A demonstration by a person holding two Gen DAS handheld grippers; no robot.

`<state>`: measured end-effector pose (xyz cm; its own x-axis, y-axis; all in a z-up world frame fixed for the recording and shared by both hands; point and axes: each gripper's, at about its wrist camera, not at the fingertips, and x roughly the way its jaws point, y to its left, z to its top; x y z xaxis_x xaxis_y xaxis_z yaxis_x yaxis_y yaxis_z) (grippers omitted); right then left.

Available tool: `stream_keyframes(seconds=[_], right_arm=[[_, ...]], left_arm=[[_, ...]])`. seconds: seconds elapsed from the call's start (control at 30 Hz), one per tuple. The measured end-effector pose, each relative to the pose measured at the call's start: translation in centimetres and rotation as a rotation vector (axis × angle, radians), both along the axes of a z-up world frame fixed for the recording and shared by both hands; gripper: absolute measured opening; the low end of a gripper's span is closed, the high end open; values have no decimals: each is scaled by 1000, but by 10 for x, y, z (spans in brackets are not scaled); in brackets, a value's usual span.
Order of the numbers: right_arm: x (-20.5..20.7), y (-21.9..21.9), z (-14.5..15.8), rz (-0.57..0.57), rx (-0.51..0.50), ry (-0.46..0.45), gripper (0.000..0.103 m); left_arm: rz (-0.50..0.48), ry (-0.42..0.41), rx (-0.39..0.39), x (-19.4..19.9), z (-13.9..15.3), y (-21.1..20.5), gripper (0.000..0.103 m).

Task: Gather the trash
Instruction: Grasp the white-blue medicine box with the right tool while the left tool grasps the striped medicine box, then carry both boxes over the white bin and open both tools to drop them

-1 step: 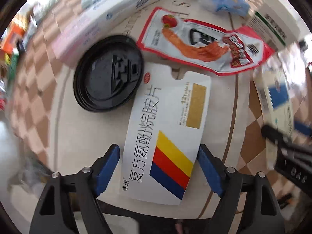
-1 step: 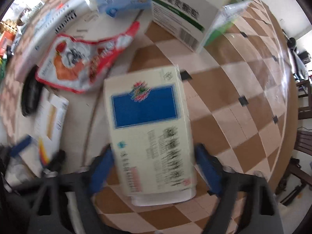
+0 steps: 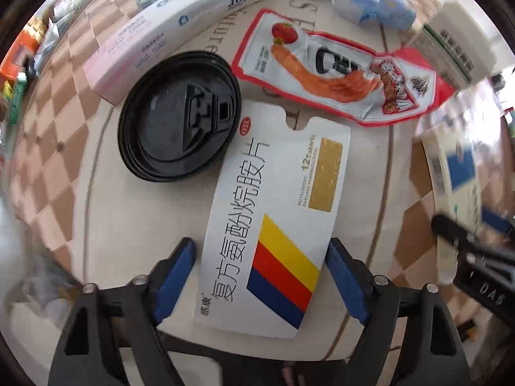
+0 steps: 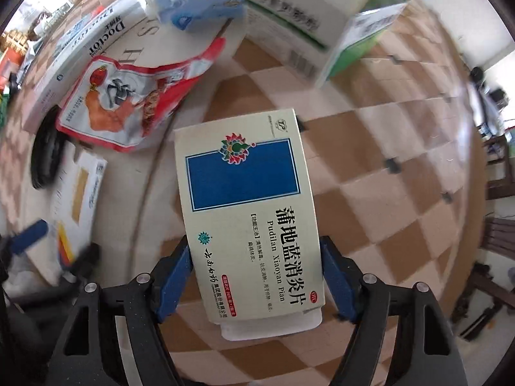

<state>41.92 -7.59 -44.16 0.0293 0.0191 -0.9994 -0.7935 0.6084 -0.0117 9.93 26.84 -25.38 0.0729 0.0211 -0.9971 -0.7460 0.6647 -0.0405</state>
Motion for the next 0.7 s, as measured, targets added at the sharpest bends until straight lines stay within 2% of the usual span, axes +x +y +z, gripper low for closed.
stream_keyframes(seconds=[0.03, 0.07, 0.1, 0.17, 0.2, 0.27, 0.3, 0.37, 0.5, 0.57, 0.67, 0.7], right_arm=[[1, -8, 0, -9, -3, -2, 77], [2, -17, 0, -23, -8, 7, 77], [2, -21, 0, -30, -3, 11, 77], [1, -34, 1, -51, 3, 28, 77], [1, -38, 1, -54, 7, 33, 77], [-1, -43, 1, -72, 16, 59, 77], [-2, -48, 2, -81, 23, 73, 77], [-8, -54, 6, -91, 41, 82, 77], [-24, -71, 21, -105, 97, 107, 77], [-36, -79, 28, -106, 129, 136, 77], [-73, -93, 36, -98, 166, 200, 77], [-85, -98, 37, -91, 175, 218, 77]], left_arm=[[-17, 28, 0, -16, 11, 9, 81], [-18, 20, 11, -20, 14, 14, 82], [-20, -22, -6, -35, 27, 28, 78], [-36, 22, 20, -41, 32, 44, 74], [-33, -4, 15, -56, 42, 61, 72], [-35, 2, 23, -64, 59, 73, 72], [-34, 2, 26, -76, 81, 77, 72], [-10, -2, 32, -101, 103, 90, 72], [34, -52, 51, -168, 149, 113, 72], [72, -78, 49, -204, 178, 106, 72], [139, -114, 3, -274, 216, 114, 72], [155, -117, -23, -298, 220, 117, 72]])
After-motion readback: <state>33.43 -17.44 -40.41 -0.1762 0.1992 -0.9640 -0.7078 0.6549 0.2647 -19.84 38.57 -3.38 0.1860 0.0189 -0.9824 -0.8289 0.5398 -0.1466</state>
